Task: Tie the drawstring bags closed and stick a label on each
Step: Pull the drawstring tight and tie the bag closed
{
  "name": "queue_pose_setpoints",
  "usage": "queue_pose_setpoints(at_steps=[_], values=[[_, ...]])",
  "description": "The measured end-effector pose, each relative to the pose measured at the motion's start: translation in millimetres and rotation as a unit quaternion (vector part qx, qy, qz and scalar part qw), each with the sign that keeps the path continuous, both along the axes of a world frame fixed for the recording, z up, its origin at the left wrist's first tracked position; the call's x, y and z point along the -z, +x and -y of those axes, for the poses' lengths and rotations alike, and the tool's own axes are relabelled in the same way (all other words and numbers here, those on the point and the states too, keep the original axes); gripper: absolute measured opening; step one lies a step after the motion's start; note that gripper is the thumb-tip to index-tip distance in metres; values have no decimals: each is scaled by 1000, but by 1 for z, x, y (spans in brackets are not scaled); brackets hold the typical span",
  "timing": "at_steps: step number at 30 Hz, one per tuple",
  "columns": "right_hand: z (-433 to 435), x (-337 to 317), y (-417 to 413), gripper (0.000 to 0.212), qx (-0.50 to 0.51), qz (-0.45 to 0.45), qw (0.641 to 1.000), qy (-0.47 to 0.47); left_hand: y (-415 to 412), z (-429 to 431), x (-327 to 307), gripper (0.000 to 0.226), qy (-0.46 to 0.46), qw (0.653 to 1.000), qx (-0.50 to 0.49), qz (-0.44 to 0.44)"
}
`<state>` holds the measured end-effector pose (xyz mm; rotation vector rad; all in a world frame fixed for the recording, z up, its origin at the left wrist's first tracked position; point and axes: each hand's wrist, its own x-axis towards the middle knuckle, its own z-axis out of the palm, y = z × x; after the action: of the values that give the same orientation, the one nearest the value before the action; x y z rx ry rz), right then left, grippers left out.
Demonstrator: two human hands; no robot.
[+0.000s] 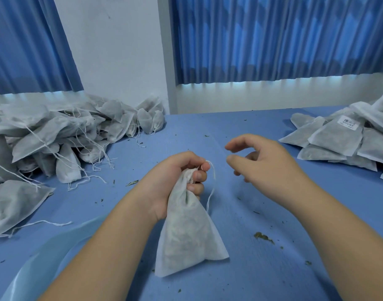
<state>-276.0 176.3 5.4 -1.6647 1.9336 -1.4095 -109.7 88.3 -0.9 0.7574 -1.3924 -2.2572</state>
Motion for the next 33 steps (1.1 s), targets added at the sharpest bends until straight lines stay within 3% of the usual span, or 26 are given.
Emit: queue_pose_setpoints(at_steps=[2, 5, 8, 18, 33], values=[[-2, -4, 4, 7, -26, 64, 997, -24, 0, 2, 1, 8, 9, 1000, 7, -7], [-6, -8, 10, 12, -96, 114, 989, 13, 0, 1, 2, 8, 13, 999, 27, -14], [-7, -6, 15, 15, -125, 100, 986, 54, -1, 0, 2, 8, 4, 999, 42, -17], [-5, -2, 17, 15, -101, 85, 991, 38, 1, 0, 3, 8, 0, 999, 37, -4], [-3, 0, 13, 14, -132, 109, 981, 87, 1, -7, -1, 11, -50, 997, 39, 39]])
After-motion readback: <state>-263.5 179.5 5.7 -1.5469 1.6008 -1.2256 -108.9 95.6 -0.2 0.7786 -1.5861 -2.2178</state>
